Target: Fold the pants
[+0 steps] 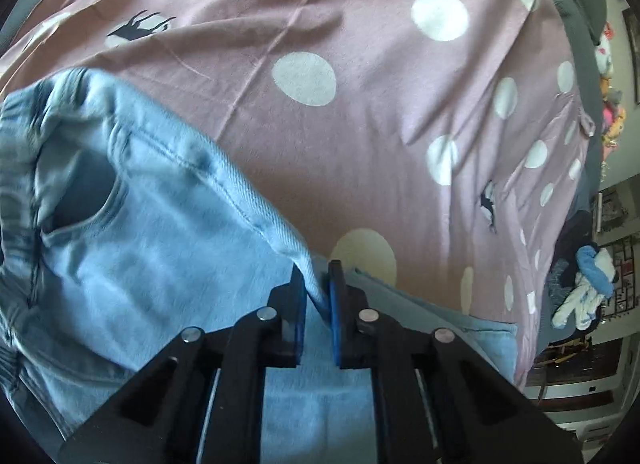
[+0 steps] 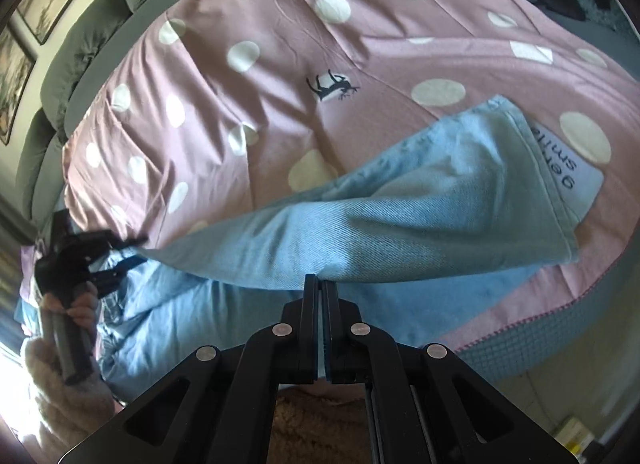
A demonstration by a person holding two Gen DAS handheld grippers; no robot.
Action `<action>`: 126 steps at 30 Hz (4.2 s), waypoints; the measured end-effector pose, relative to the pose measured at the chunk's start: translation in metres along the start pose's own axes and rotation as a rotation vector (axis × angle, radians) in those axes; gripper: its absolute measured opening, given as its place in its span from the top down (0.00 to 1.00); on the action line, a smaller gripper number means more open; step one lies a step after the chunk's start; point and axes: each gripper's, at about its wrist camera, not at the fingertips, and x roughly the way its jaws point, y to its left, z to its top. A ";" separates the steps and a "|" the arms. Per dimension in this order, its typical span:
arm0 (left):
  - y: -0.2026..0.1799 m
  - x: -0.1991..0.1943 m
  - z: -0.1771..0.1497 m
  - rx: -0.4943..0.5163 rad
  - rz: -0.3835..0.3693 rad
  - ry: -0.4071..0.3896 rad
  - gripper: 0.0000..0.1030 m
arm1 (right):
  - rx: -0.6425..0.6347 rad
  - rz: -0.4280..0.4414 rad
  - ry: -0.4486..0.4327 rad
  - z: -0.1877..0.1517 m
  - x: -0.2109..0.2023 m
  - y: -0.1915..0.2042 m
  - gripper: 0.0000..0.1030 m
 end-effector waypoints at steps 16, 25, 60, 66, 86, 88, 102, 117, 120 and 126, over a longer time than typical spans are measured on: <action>0.039 -0.072 -0.151 0.135 0.014 0.010 0.87 | 0.119 -0.062 0.038 -0.009 0.003 -0.043 0.98; 0.083 -0.103 -0.133 0.004 0.060 -0.107 0.47 | 0.211 -0.043 0.033 -0.004 -0.004 -0.065 0.78; 0.139 -0.113 -0.102 -0.162 0.030 -0.114 0.77 | 0.372 -0.300 -0.076 0.025 -0.025 -0.156 0.78; 0.135 -0.115 -0.096 -0.150 0.035 -0.106 0.81 | 0.270 -0.312 -0.184 0.054 -0.052 -0.131 0.91; 0.141 -0.133 -0.101 -0.084 -0.014 -0.038 0.87 | 0.069 -0.186 -0.419 0.141 -0.095 -0.069 0.92; 0.150 -0.121 -0.108 -0.116 0.003 0.012 0.84 | 0.108 -0.271 -0.302 0.119 -0.066 -0.103 0.92; 0.151 -0.109 -0.111 -0.137 0.059 0.016 0.82 | 0.168 -0.461 -0.097 0.063 -0.014 -0.160 0.92; 0.146 -0.109 -0.113 -0.080 0.145 -0.011 0.82 | 0.189 -0.471 -0.101 0.061 -0.012 -0.167 0.94; 0.147 -0.111 -0.114 -0.086 0.141 -0.011 0.82 | 0.159 -0.508 -0.094 0.061 -0.010 -0.162 0.94; 0.147 -0.109 -0.113 -0.089 0.138 -0.011 0.82 | 0.127 -0.560 -0.077 0.064 -0.004 -0.158 0.94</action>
